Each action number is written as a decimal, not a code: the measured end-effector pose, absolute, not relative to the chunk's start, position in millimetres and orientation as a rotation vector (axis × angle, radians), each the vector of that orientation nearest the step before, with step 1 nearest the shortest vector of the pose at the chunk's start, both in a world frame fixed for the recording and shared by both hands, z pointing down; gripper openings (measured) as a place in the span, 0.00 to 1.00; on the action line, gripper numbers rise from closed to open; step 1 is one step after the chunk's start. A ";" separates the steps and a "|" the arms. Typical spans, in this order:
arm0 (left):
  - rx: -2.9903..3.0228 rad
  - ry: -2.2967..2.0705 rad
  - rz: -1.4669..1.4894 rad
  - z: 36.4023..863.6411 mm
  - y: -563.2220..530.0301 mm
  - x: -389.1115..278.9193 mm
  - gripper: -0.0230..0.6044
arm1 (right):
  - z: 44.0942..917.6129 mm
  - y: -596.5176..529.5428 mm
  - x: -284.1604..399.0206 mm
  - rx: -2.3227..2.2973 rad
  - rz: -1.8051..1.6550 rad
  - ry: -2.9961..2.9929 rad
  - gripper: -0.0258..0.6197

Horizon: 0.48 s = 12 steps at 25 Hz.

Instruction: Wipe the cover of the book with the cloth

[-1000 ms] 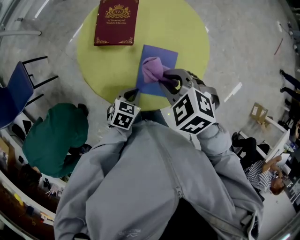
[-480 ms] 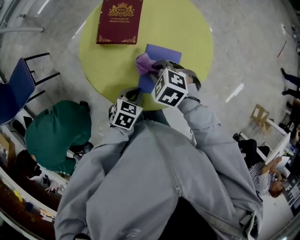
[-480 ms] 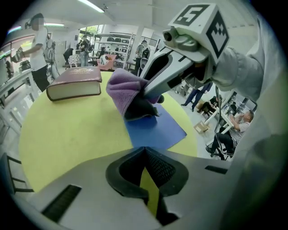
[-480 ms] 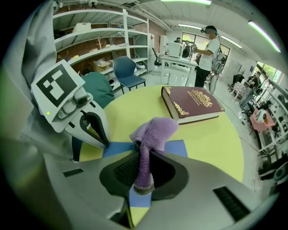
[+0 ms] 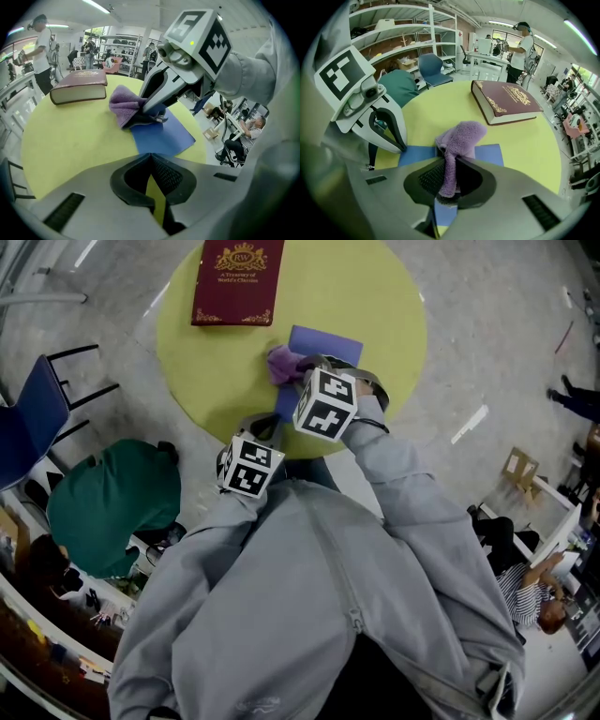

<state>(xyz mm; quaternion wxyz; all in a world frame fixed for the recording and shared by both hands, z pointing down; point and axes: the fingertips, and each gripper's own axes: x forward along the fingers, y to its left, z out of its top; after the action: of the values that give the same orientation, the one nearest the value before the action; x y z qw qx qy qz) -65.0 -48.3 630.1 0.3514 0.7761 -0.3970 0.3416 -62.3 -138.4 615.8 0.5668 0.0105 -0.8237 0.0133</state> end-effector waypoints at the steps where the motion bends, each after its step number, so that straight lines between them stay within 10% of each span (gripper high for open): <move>1: 2.010 -1.029 0.883 629.7 -48.5 -64.7 0.06 | 615.2 -138.3 -61.1 0.028 0.034 -1.932 0.15; 12: 1.991 -1.041 0.870 627.5 -45.1 -63.4 0.07 | 615.7 -133.0 -3.6 0.122 0.106 -1.859 0.15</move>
<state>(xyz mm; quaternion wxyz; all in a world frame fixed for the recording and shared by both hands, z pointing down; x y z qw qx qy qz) -63.4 -45.1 627.5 0.3581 0.7716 -0.4034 0.3373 -3.6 -133.0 615.7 0.5954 0.0524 -0.8005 0.0454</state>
